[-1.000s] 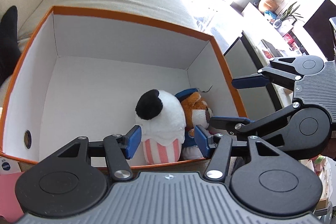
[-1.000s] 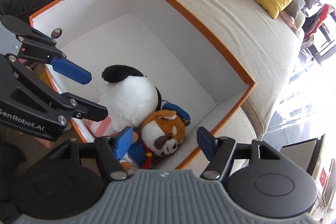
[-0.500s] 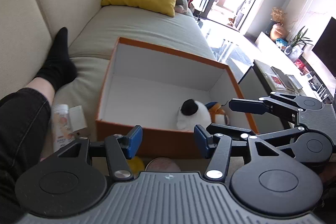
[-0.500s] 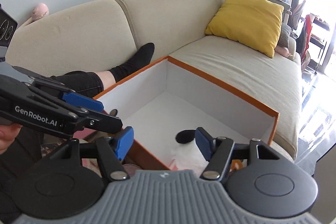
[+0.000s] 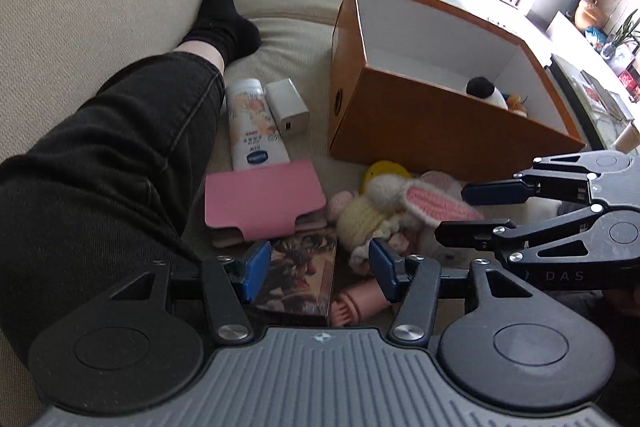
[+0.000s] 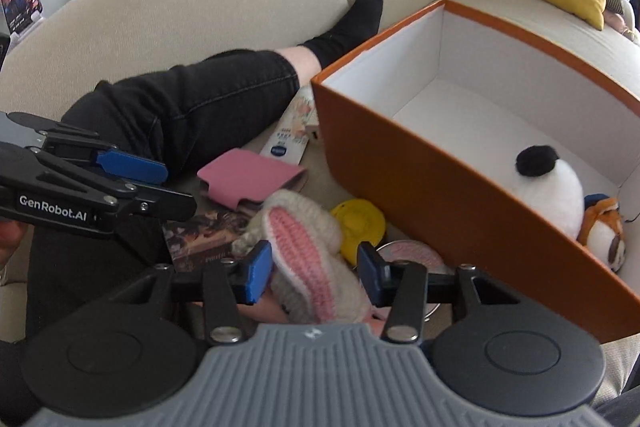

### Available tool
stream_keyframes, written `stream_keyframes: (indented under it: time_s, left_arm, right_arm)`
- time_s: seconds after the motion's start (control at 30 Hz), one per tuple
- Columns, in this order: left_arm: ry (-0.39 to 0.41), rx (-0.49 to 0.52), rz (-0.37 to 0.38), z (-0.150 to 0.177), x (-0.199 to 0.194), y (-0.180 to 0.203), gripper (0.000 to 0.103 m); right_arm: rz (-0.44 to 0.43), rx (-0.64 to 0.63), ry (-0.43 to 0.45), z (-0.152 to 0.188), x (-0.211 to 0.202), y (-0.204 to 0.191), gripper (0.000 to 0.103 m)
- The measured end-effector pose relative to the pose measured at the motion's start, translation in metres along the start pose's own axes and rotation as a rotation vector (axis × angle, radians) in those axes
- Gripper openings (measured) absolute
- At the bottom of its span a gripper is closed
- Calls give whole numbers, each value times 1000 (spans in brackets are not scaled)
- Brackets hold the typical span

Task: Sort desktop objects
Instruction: 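Grasp the crocheted bunny with the right tool while the left tool reaches the photo card box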

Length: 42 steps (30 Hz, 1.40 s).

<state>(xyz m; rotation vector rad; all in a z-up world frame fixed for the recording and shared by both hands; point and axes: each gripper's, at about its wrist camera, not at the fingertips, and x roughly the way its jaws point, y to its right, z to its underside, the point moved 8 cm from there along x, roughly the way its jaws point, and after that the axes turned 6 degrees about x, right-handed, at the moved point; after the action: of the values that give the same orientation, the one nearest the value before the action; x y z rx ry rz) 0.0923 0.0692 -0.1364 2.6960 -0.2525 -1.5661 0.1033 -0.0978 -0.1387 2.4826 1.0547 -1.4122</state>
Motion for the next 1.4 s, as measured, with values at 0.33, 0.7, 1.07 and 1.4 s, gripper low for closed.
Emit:
stream_keyframes:
  time_s: [0.33, 0.7, 1.07, 1.4]
  left_arm:
    - [-71, 106, -35, 12, 20, 13, 64]
    - [-191, 299, -181, 22, 48, 26, 64]
    - [-196, 330, -217, 26, 45, 26, 54]
    - [-128, 268, -138, 20, 28, 29, 15]
  right_arm:
    - [38, -163, -59, 1, 24, -8, 60]
    - [-51, -171, -143, 10, 54, -8, 65]
    - [-34, -149, -112, 14, 50, 0, 54]
    - [4, -75, -58, 9, 30, 15, 51]
